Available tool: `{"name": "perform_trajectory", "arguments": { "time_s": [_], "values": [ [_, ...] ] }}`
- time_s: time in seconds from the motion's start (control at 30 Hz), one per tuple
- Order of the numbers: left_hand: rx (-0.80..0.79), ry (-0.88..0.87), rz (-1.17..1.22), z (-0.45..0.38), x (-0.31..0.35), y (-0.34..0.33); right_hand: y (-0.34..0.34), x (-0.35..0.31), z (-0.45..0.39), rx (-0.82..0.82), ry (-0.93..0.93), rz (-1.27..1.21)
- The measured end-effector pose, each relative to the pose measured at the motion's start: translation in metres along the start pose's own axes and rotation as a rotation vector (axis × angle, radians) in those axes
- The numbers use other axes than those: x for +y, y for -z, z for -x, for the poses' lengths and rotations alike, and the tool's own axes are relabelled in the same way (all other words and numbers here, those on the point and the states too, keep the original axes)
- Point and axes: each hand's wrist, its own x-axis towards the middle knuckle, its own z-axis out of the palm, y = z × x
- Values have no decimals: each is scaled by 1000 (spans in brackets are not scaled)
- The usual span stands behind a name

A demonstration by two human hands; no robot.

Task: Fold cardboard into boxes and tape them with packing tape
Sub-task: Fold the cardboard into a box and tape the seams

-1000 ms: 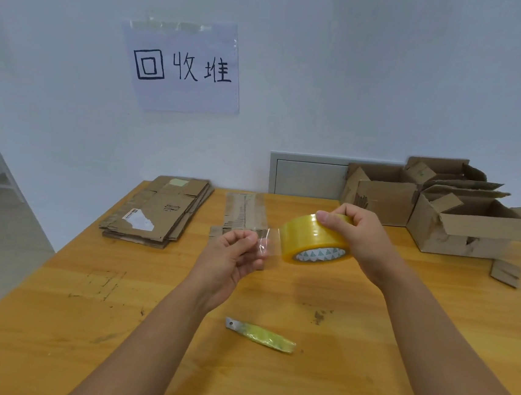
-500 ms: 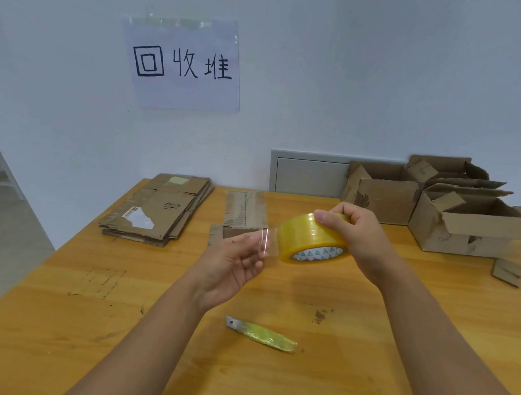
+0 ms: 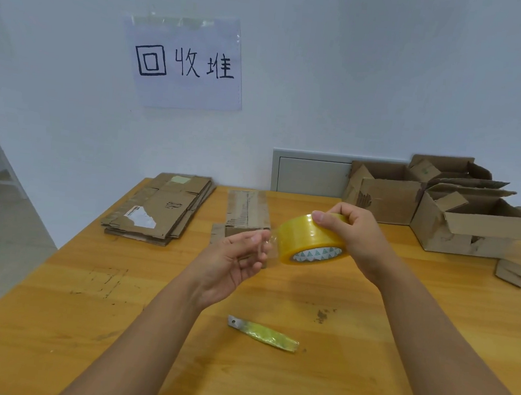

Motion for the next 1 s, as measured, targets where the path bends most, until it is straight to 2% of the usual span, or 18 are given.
{"name": "perform_trajectory", "arguments": {
  "time_s": [0.4,0.6,0.77,0.9,1.0],
  "values": [
    [175,-34,-14,-1,-1,-5,-4,-6,0,-1,1,13],
    [323,-165,-233,-3,-3,-1,-7,-8,0,-46,-15,26],
    [422,-177,-344,-6,9,7,-5,-15,0,-198,-39,238],
    [485,-213,-431,-7,14,11,-7,-19,-3,-189,-38,374],
    [533,-275,-468,-6,27,22,-1,-20,-9,-179,-6,693]
  ]
}}
